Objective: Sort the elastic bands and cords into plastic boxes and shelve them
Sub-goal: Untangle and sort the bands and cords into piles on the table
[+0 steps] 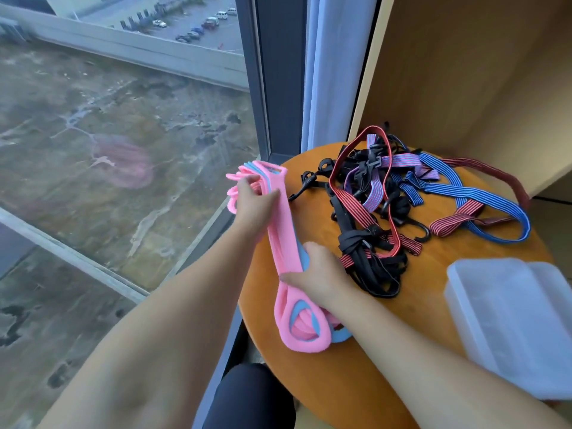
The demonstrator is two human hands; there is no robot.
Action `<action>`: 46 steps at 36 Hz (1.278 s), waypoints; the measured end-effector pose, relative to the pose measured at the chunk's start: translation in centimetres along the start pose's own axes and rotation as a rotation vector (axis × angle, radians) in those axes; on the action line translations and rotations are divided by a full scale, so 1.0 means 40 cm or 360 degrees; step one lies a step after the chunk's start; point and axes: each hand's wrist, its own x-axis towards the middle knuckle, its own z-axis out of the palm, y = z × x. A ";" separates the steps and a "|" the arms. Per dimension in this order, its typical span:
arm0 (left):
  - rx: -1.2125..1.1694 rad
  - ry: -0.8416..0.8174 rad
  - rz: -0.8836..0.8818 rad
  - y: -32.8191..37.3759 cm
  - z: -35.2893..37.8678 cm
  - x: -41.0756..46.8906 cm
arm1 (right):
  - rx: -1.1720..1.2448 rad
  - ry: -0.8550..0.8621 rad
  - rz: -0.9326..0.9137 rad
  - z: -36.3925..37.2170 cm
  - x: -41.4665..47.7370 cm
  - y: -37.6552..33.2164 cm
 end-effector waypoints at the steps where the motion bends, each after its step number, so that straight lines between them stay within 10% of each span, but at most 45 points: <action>1: 0.0029 0.0020 -0.0004 -0.009 -0.002 0.003 | -0.0035 -0.0004 0.0003 0.003 0.003 0.002; 10: 0.0152 0.0415 -0.0473 -0.004 0.001 -0.027 | -0.0109 -0.0133 -0.0005 -0.005 -0.004 0.008; 15: -0.0055 0.0080 -0.0710 -0.004 -0.011 -0.058 | -0.0081 -0.0143 -0.0030 -0.013 -0.020 0.007; 46: -0.0295 -0.0337 -0.0164 0.008 -0.005 0.071 | 0.0433 -0.0204 0.0108 -0.014 0.054 -0.014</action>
